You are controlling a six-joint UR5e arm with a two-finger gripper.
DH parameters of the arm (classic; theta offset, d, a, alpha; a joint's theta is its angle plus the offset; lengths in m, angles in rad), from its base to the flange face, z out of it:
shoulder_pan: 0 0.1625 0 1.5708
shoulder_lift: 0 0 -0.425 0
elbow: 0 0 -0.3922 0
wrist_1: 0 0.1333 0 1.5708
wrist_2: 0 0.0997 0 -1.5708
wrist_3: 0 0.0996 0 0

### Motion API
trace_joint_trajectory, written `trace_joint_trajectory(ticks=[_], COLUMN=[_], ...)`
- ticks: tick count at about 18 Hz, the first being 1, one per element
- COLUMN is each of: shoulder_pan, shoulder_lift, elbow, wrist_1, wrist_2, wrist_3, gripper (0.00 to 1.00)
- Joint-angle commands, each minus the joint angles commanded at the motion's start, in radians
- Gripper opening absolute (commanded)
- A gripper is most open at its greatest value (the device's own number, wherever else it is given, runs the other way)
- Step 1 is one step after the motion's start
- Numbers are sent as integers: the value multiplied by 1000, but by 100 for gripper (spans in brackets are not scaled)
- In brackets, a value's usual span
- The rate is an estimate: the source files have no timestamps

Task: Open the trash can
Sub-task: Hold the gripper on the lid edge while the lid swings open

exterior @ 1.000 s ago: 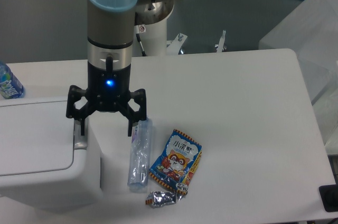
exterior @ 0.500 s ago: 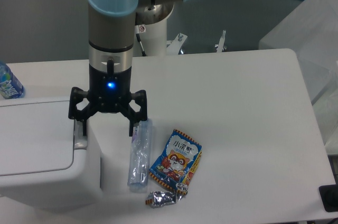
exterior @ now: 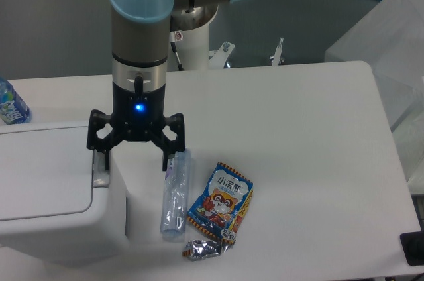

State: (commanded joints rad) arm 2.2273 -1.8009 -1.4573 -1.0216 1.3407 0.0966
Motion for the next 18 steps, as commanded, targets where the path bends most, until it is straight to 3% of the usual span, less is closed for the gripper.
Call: trace_joint_trajectory(ticks=[11,18], shoulder_pan=[0,20], shoulder_lift=[-2,2], elbow=[2,116], wrist_1=[2,43], wrist_2=[2,2], wrist_3=[0,35], gripper=[100,100])
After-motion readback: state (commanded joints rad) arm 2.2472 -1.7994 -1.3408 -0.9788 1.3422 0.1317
